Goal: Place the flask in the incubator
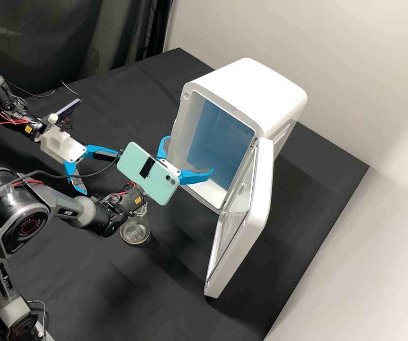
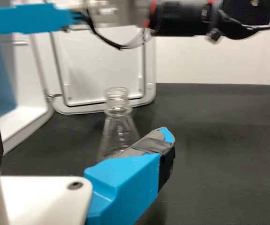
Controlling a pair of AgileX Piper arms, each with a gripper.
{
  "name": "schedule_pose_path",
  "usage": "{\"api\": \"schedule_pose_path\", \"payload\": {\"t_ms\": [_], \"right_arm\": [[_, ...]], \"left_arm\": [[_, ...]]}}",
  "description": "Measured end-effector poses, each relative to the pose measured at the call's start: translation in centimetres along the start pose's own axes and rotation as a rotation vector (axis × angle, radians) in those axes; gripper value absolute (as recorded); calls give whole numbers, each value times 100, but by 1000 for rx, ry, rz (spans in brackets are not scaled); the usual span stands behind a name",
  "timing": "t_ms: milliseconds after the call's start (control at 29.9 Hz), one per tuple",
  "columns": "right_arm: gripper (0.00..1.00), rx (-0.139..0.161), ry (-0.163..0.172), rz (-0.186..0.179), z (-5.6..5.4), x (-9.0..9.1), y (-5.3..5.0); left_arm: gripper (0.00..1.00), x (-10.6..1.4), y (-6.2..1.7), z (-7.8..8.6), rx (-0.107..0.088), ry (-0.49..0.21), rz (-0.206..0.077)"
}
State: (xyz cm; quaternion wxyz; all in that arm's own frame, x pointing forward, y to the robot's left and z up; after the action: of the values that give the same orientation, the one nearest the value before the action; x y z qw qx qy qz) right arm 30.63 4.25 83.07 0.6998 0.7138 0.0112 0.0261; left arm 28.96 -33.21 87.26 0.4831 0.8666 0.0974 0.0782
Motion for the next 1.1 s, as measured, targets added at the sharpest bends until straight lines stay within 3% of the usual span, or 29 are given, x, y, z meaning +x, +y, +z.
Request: {"api": "schedule_pose_path", "payload": {"t_ms": [200, 534, 735, 902, 1035, 1102], "right_arm": [[100, 0, 0, 0, 0, 0, 0], [100, 0, 0, 0, 0, 0, 0], [100, 0, 0, 0, 0, 0, 0], [100, 0, 0, 0, 0, 0, 0], [100, 0, 0, 0, 0, 0, 0], [100, 0, 0, 0, 0, 0, 0]], "left_arm": [[100, -75, -11, -128, -11, 44, 1], [100, -81, -11, -123, -11, 43, 2], [100, -85, 24, -81, -1, 24, 14], [100, -85, 19, -59, 14, -1, 9], [100, -124, 23, -40, -11, -6, 7], [100, -206, 42, -20, -19, -19, 6]]}}
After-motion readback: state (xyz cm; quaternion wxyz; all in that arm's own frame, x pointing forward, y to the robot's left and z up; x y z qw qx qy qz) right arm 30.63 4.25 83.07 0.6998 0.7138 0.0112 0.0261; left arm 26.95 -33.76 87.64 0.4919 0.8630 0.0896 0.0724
